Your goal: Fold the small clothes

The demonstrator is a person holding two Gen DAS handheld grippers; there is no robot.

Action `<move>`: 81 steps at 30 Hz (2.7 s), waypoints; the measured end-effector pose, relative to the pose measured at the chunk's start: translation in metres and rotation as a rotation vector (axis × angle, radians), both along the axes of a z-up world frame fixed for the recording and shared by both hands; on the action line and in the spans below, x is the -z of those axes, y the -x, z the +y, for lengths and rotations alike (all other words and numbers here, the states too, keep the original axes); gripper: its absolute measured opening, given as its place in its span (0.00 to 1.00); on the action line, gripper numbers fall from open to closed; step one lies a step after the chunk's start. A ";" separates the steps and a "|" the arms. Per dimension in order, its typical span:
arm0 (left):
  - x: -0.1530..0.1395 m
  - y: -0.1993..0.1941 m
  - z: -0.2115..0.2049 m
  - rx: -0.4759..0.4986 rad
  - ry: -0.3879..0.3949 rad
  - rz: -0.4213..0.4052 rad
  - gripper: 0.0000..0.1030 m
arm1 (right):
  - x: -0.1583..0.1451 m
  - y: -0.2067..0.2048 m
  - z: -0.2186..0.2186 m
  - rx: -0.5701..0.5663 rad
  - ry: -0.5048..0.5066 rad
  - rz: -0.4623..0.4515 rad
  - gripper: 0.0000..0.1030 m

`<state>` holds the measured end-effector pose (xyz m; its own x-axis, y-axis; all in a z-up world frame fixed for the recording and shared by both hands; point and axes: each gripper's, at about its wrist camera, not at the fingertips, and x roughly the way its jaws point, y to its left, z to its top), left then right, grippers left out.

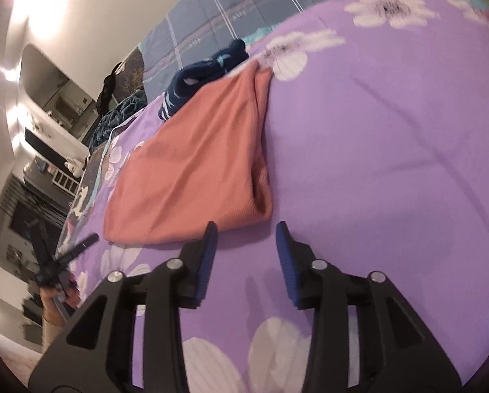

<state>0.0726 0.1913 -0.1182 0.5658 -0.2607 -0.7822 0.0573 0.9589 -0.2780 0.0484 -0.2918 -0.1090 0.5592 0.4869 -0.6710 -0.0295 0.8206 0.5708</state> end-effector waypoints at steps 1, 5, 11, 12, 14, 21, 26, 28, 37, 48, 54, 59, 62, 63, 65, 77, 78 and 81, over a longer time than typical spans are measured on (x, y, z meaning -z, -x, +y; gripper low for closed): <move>0.006 0.002 0.004 -0.006 0.066 0.024 0.61 | 0.002 0.003 0.001 0.003 -0.031 0.005 0.41; 0.016 -0.001 0.004 -0.022 0.190 0.014 0.71 | 0.020 0.003 0.006 0.028 -0.155 0.044 0.57; 0.030 -0.037 -0.003 -0.046 0.314 0.005 0.10 | 0.028 -0.027 0.008 0.138 -0.227 0.037 0.47; 0.033 -0.043 -0.003 -0.051 0.351 0.029 0.10 | 0.028 -0.032 0.011 0.150 -0.208 0.036 0.07; 0.029 -0.042 0.002 -0.086 0.404 0.015 0.09 | 0.034 -0.040 0.012 0.161 -0.212 0.073 0.04; -0.046 0.007 0.009 -0.004 0.289 -0.167 0.09 | -0.005 0.003 0.004 0.115 -0.333 -0.018 0.03; -0.057 0.070 0.001 0.102 0.135 -0.147 0.10 | -0.019 0.070 0.007 0.038 -0.267 0.001 0.04; -0.039 0.091 0.002 0.096 0.052 -0.094 0.15 | -0.002 0.098 0.011 0.026 -0.214 0.067 0.04; -0.058 0.111 -0.002 -0.109 -0.179 -0.128 0.32 | 0.003 0.132 -0.021 0.116 -0.120 0.071 0.25; -0.049 0.091 -0.281 0.526 -0.077 -0.033 0.50 | -0.024 0.014 -0.039 0.067 -0.071 -0.022 0.25; -0.025 0.089 -0.349 0.580 -0.149 0.017 0.50 | -0.008 -0.059 -0.046 0.017 -0.124 0.066 0.25; -0.016 0.094 -0.359 0.598 -0.191 0.059 0.41 | -0.001 -0.085 -0.038 -0.045 -0.151 0.095 0.29; -0.013 0.095 -0.356 0.579 -0.208 0.064 0.28 | 0.001 -0.091 -0.034 -0.070 -0.152 0.099 0.33; -0.012 0.096 -0.355 0.574 -0.194 0.075 0.25 | 0.002 -0.094 -0.032 -0.075 -0.152 0.103 0.33; -0.013 0.099 -0.352 0.564 -0.184 0.083 0.15 | 0.004 -0.097 -0.030 -0.079 -0.156 0.107 0.33; -0.021 0.109 -0.346 0.601 -0.154 0.067 0.06 | 0.007 -0.136 0.005 -0.096 -0.052 0.114 0.03; -0.019 0.091 -0.345 0.615 -0.147 0.052 0.06 | 0.004 -0.135 0.006 -0.088 -0.036 0.093 0.03; -0.030 0.093 -0.341 0.660 -0.089 0.023 0.05 | -0.017 -0.119 0.000 -0.082 -0.076 -0.024 0.02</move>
<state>-0.0205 -0.1500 -0.0884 0.2928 -0.4805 -0.8267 0.6356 0.7437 -0.2071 0.1675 -0.2916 -0.0919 0.5308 0.5809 -0.6171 -0.1097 0.7692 0.6296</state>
